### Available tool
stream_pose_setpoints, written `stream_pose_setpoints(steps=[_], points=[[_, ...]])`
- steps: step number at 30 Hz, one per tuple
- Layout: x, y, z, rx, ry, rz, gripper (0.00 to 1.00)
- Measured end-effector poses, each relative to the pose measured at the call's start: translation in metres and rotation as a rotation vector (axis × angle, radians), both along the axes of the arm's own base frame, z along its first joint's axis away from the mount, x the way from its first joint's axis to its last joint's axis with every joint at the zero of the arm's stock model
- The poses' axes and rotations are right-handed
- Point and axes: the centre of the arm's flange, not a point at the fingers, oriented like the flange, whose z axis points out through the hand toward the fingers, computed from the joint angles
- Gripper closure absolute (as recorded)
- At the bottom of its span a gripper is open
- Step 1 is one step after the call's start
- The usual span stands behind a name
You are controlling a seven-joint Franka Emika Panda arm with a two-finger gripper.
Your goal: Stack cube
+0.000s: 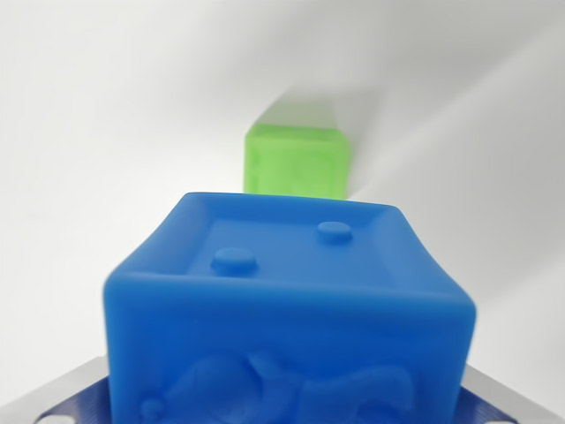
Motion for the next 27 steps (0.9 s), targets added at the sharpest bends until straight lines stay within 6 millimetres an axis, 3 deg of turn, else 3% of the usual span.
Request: stream_pose_setpoints(steps=[9,27], points=[[0.001,0.000,-0.032,-0.004,0.009,-0.001,1.00],[0.000,-0.001,-0.077,-0.006,0.007,-0.002,1.00]])
